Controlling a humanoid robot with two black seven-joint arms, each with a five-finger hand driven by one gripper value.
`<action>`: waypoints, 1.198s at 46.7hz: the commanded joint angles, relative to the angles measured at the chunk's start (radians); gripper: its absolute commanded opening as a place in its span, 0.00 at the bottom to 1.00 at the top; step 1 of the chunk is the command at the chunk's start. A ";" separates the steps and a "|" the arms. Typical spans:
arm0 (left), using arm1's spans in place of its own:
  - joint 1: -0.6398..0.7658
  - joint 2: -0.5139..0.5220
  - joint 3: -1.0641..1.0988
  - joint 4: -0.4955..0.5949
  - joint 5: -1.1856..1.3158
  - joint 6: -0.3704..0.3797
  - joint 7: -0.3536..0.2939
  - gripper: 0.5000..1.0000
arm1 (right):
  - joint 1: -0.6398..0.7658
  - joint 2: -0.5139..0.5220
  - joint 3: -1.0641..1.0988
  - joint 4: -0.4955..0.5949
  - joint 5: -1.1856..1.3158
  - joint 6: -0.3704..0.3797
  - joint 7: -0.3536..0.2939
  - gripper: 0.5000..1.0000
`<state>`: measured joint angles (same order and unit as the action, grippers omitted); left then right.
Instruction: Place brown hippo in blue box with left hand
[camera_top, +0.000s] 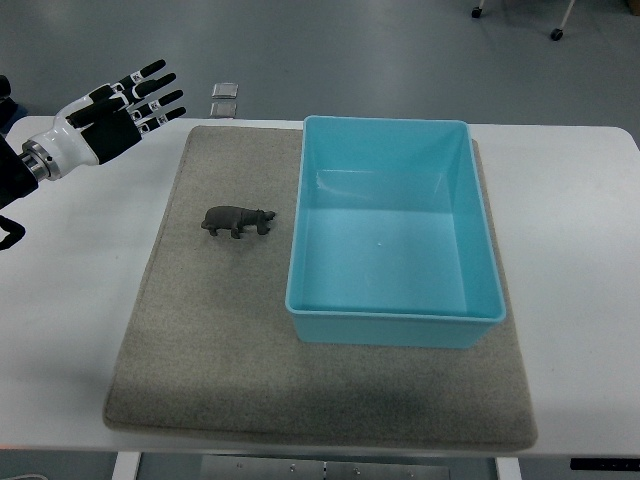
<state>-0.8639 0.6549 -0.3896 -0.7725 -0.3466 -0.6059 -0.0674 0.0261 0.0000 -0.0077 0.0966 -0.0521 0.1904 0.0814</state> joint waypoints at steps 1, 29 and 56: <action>0.000 -0.006 -0.002 0.009 0.000 0.000 0.000 1.00 | 0.000 0.000 0.000 0.000 0.000 0.000 0.000 0.87; -0.027 -0.026 0.000 0.041 -0.002 -0.005 -0.022 1.00 | 0.000 0.000 0.000 0.000 0.000 0.000 0.000 0.87; -0.063 -0.003 0.001 0.041 0.477 -0.003 -0.109 0.99 | 0.000 0.000 0.000 0.000 0.000 0.000 0.000 0.87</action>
<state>-0.9212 0.6471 -0.3898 -0.7282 0.0579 -0.6107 -0.1496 0.0261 0.0000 -0.0077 0.0966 -0.0521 0.1900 0.0813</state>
